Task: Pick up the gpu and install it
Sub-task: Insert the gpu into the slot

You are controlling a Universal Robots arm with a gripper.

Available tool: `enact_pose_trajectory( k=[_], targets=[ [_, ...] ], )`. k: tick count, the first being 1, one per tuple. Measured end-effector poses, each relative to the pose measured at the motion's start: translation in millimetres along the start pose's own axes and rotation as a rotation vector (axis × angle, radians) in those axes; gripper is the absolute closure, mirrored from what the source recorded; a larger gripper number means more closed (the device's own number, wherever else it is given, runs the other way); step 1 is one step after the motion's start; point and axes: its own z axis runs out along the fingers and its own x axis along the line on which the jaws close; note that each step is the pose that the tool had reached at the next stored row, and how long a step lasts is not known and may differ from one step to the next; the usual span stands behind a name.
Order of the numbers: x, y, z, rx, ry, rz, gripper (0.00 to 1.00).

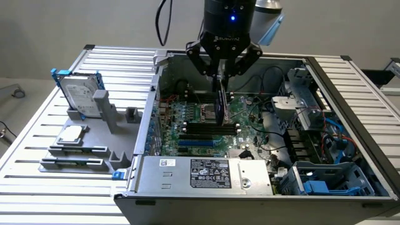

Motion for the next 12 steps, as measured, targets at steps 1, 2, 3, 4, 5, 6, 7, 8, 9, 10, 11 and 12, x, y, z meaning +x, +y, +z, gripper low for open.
enact_pose_trajectory(
  k=[1,2,3,4,5,6,7,8,9,10,11,12],
  targets=[
    [0.0,0.0,0.5,-0.0009,-0.0004,-0.018,0.74],
    [0.0,0.0,0.9,-0.0015,-0.0006,-0.036,0.74],
    [0.0,0.0,1.5,-0.0021,-0.0010,-0.054,0.74],
    [0.0,0.0,2.2,-0.0029,-0.0014,-0.072,0.74],
    [0.0,0.0,2.9,-0.0046,-0.0019,-0.091,0.74],
    [0.0,0.0,3.6,-0.0059,-0.0024,-0.109,0.74],
    [0.0,0.1,4.2,-0.0073,-0.0029,-0.127,0.74],
    [0.0,0.1,4.9,-0.0089,-0.0034,-0.145,0.74],
    [0.0,0.1,5.6,-0.0104,-0.0039,-0.163,0.74],
    [0.1,0.1,6.4,-0.0118,-0.0044,-0.181,0.74],
    [0.1,0.1,7.1,-0.0132,-0.0049,-0.199,0.74],
    [0.1,0.1,7.9,-0.0149,-0.0055,-0.218,0.74]
  ],
)
